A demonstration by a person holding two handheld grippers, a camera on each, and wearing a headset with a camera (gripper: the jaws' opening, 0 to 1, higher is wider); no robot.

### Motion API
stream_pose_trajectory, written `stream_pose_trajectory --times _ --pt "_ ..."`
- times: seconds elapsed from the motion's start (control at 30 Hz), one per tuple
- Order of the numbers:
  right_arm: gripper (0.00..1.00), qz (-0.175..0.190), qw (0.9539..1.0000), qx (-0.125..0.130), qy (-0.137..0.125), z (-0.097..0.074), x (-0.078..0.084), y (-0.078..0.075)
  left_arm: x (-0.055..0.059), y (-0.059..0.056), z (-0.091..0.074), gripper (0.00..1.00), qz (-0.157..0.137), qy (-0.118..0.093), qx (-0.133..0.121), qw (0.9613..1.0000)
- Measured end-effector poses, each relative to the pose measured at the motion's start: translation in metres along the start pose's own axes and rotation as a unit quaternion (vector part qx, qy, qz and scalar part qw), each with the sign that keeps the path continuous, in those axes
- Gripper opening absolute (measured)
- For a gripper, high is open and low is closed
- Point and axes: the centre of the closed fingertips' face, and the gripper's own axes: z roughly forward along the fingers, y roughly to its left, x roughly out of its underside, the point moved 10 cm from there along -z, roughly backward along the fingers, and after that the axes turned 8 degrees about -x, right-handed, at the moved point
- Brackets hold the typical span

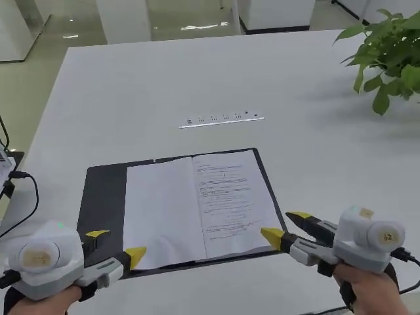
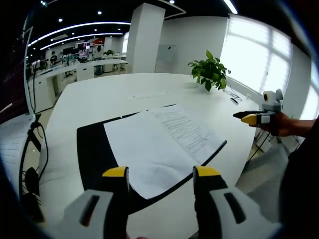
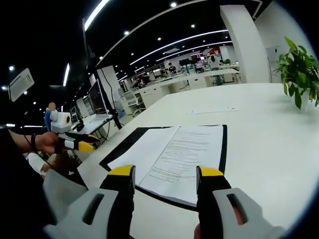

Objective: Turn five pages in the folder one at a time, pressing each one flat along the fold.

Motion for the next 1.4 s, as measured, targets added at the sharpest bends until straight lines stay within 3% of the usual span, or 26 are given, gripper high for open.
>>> stream_pose_trajectory --times 0.37,0.7,1.4 --pt "0.51 0.000 1.0000 0.001 0.003 -0.004 0.004 0.001 -0.005 -0.003 -0.002 0.57 -0.006 -0.003 -0.005 1.0000" --pt "0.56 -0.010 0.9999 0.008 0.010 -0.011 0.006 0.000 -0.001 0.000 -0.003 0.60 -0.003 -0.004 -0.008 1.0000" --pt "0.58 0.006 0.9998 0.016 -0.007 -0.024 0.009 -0.003 0.003 -0.006 -0.007 0.61 0.007 0.000 -0.001 1.0000"
